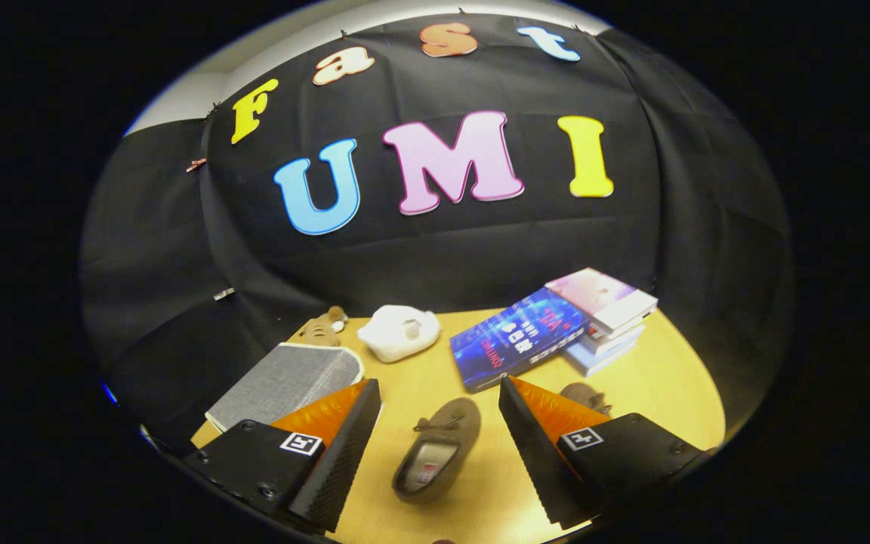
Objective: Open the storage box then place both shoes into the box .Put the left shoe in first, then the right shoe, with the right side of both shoes facing outward in a uniform manner.
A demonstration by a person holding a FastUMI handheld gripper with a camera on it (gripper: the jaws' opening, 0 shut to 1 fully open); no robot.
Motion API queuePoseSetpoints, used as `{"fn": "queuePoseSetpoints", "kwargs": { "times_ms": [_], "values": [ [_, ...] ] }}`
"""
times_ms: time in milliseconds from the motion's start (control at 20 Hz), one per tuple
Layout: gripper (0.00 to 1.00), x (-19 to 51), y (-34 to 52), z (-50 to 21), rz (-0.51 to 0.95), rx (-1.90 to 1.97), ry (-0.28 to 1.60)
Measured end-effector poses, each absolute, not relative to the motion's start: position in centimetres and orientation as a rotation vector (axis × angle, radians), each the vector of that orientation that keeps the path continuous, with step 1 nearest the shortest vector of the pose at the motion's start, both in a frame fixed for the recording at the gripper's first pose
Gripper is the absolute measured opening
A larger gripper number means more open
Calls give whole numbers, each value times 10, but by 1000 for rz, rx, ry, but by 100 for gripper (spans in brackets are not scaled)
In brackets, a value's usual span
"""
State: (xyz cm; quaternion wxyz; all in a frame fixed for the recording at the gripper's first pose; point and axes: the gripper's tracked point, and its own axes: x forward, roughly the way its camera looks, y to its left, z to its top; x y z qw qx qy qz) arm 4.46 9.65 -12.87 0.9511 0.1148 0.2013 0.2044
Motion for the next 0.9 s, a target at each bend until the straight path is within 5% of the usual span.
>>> {"fn": "queuePoseSetpoints", "kwargs": {
  "times_ms": [900],
  "values": [
    [98, -9, 263, -224, 1012, 774, 921]
  ]
}}
